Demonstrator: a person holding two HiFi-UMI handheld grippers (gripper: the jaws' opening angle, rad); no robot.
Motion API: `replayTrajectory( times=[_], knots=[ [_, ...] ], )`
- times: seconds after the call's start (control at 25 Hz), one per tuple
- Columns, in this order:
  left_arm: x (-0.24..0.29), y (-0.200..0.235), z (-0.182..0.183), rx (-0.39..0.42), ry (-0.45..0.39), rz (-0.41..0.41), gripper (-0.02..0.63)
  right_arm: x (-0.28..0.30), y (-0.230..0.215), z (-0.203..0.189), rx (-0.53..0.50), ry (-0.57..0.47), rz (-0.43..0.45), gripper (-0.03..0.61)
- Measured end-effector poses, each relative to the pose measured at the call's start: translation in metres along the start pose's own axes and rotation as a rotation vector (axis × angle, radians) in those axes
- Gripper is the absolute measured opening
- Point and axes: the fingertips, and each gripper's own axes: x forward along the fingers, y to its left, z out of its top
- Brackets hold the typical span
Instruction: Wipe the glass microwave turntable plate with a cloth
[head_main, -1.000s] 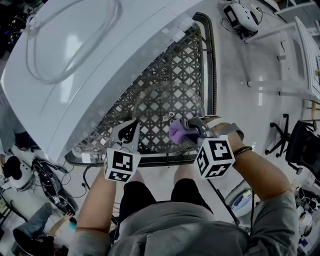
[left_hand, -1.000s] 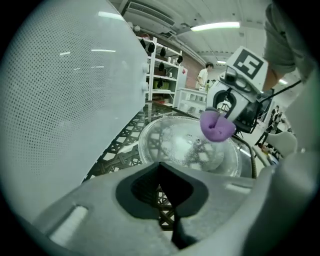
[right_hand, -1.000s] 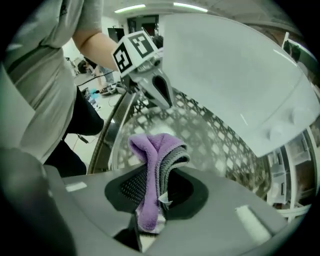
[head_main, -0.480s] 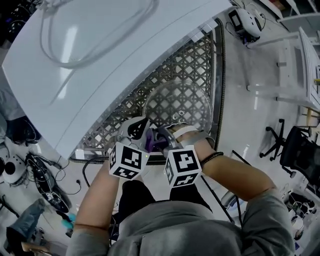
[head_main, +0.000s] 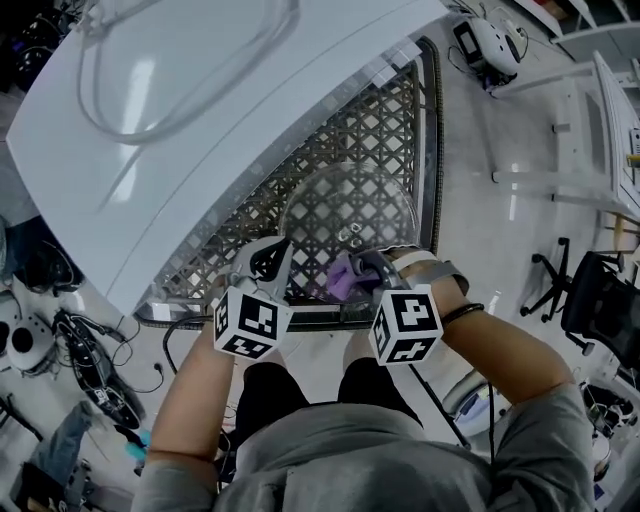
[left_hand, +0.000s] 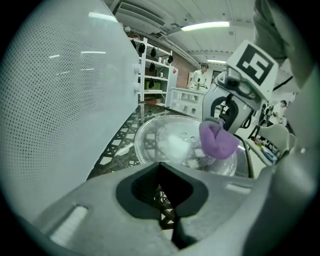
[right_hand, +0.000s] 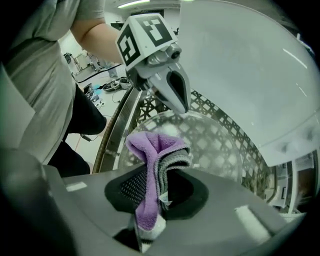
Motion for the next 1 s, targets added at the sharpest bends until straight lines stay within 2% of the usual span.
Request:
replayTrajectory(
  times=[0.16,0.28,0.6,0.72,0.88,1.0],
  knots=[
    [0.000,0.000,-0.001,-0.009,0.011,0.005,-0.002,-0.016,0.004,-0.057,0.046,0.086,0.003,0.098],
    [-0.001,0.001,-0.001,-0.010,0.024,0.010,-0.001,-0.024,0.003,-0.085,0.070,0.117,-0.009,0.098],
    [-0.002,-0.004,0.000,-0.020,0.039,0.014,0.000,-0.031,0.001,-0.092,0.072,0.101,-0.033,0.098],
    [-0.001,-0.002,0.001,-0.026,0.031,0.011,-0.001,-0.034,0.002,-0.072,0.075,0.039,-0.031,0.100],
    [-0.002,-0.001,0.001,-0.041,0.011,0.012,0.000,-0.022,0.028,0.000,0.049,-0.121,0.038,0.100],
    [-0.001,-0.002,0.001,-0.045,-0.002,0.006,0.000,-0.004,0.039,0.051,0.025,-0.194,0.063,0.100]
  ],
)
